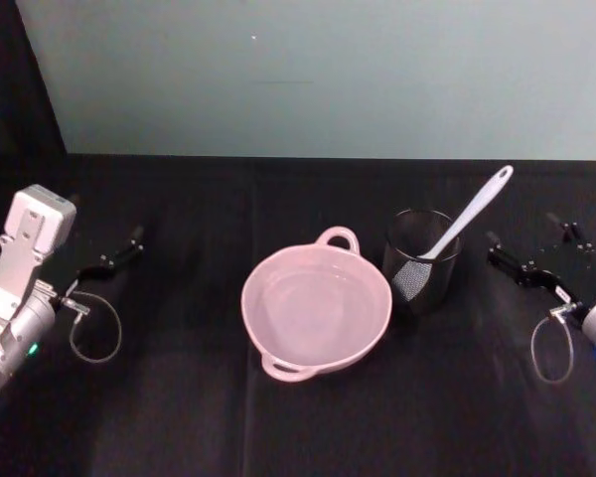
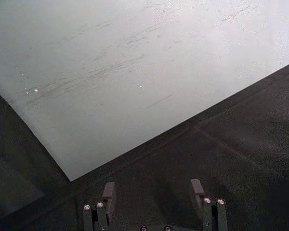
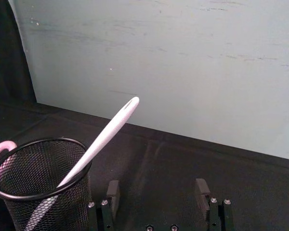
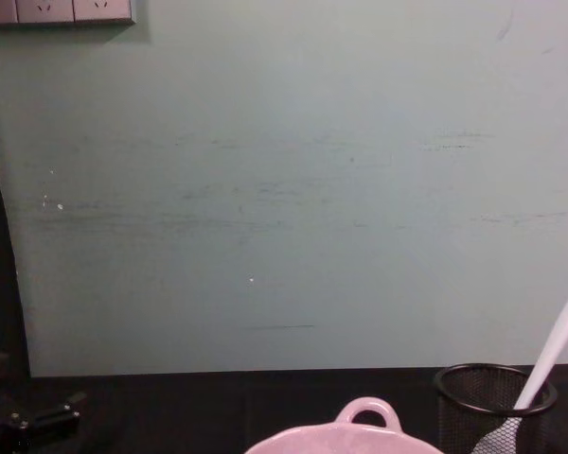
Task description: Use the one hand to pick up the spoon and stir the clear water in the bowl.
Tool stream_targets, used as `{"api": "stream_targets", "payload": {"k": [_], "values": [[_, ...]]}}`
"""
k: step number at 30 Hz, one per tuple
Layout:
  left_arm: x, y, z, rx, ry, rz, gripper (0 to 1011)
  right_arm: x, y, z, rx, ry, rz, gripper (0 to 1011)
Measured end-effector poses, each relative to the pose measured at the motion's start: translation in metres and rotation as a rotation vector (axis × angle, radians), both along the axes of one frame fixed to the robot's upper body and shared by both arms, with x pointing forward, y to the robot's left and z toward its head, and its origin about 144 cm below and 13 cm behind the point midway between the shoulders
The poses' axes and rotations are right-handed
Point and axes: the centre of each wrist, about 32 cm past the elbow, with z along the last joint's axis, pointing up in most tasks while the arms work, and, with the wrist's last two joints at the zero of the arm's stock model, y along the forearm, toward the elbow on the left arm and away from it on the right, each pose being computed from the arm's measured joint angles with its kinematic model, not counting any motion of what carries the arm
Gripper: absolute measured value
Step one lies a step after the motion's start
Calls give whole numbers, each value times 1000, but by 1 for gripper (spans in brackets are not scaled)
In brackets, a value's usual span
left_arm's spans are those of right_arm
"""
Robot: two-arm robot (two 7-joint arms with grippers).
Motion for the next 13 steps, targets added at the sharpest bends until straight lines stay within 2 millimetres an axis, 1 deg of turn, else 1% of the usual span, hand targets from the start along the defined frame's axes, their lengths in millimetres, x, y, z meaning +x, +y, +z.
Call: {"api": "stream_targets", "payload": {"k": [13], "values": [[0,0,0,0,0,0,1011,0,0,0,0,0,0,1002]]}}
